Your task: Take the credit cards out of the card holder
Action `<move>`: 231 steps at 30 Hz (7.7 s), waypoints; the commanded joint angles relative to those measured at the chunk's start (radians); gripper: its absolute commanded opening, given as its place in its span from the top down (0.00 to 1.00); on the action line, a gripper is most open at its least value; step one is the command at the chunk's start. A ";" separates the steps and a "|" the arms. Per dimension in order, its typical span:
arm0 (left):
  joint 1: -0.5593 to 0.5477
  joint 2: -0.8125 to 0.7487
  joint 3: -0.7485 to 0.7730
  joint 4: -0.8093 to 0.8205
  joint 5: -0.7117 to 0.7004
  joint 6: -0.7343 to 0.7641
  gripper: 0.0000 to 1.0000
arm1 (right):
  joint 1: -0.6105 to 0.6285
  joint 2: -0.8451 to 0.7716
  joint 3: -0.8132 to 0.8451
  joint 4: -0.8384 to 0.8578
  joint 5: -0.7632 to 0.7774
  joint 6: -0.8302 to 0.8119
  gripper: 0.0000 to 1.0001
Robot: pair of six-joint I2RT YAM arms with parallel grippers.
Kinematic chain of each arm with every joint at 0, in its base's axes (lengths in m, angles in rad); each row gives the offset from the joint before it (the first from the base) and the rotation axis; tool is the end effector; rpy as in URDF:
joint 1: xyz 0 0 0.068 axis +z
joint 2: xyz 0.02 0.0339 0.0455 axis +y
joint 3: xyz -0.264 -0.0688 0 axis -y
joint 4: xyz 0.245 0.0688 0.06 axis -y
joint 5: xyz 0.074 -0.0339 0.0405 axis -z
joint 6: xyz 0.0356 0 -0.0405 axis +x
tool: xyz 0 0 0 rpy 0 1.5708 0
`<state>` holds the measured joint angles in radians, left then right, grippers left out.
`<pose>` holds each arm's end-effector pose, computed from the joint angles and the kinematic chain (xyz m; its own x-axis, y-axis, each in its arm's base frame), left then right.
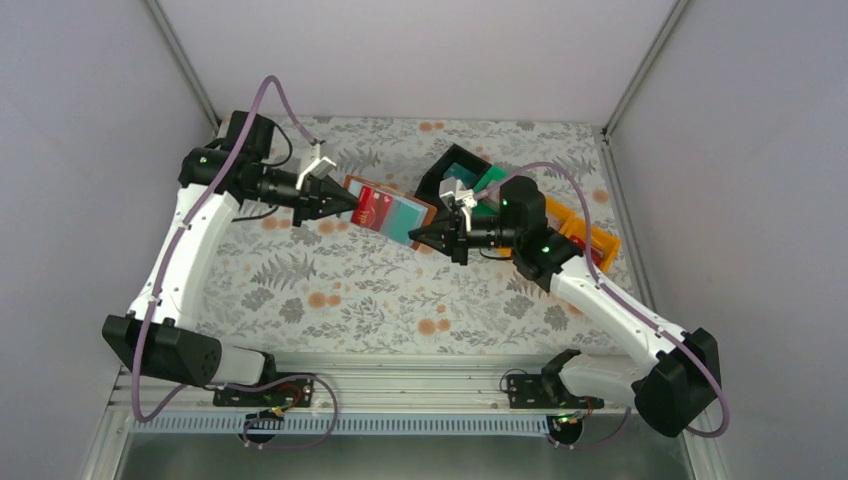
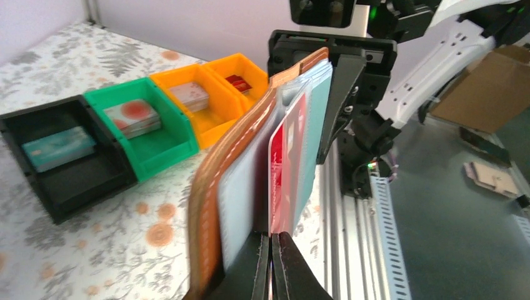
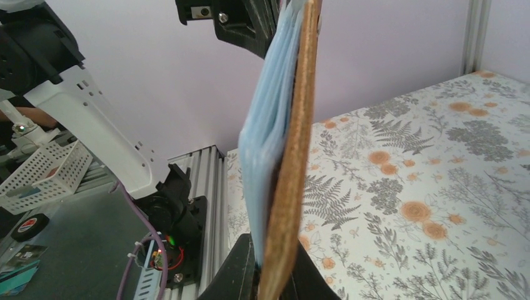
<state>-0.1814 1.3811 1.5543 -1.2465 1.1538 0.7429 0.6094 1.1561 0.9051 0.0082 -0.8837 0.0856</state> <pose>0.2335 -0.0759 0.3964 -0.2969 0.3330 -0.8950 0.9546 0.1282 -0.2690 0.1971 0.1712 0.3292 -0.2801 -0.1294 -0.9512 -0.9580 0.1020 0.2682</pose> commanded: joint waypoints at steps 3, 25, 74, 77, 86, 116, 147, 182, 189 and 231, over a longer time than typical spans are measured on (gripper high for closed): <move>0.035 0.005 0.074 -0.019 -0.055 0.061 0.98 | -0.038 -0.006 0.015 -0.023 -0.032 -0.037 0.96; 0.088 0.064 -0.189 0.144 -0.003 -0.037 0.98 | -0.143 0.210 -0.056 -0.061 -0.065 0.133 0.96; 0.031 0.009 0.001 0.120 0.228 -0.208 0.98 | 0.078 0.207 0.205 0.353 0.057 0.237 0.81; 0.031 0.010 -0.024 0.112 0.233 -0.193 0.98 | 0.078 0.200 0.224 0.289 0.068 0.216 0.96; 0.065 0.015 0.061 -0.111 -0.081 0.157 0.12 | 0.085 0.277 0.440 -0.540 0.063 -0.206 0.96; -0.113 0.041 0.028 -0.111 -0.221 0.107 0.98 | 0.190 0.329 0.561 -0.682 0.192 -0.309 0.86; 0.139 0.061 0.094 0.522 -0.067 -1.417 0.98 | 0.556 0.370 0.446 0.329 1.483 -1.202 0.42; 0.111 0.171 0.043 0.547 -0.113 -1.045 0.00 | 0.216 0.183 0.565 -0.620 1.326 -0.691 0.96; 0.104 0.138 -0.115 0.594 -0.384 -0.676 0.00 | -0.053 -0.091 0.259 -0.690 1.164 -0.692 0.96; 0.097 0.109 -0.247 0.613 -0.302 -0.516 0.00 | -0.780 0.049 -0.253 -0.256 0.983 -1.550 0.96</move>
<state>-0.0814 1.4803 1.2839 -0.6270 0.8478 0.2028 -0.1532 1.1770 0.6674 -0.3134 0.1329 -1.4208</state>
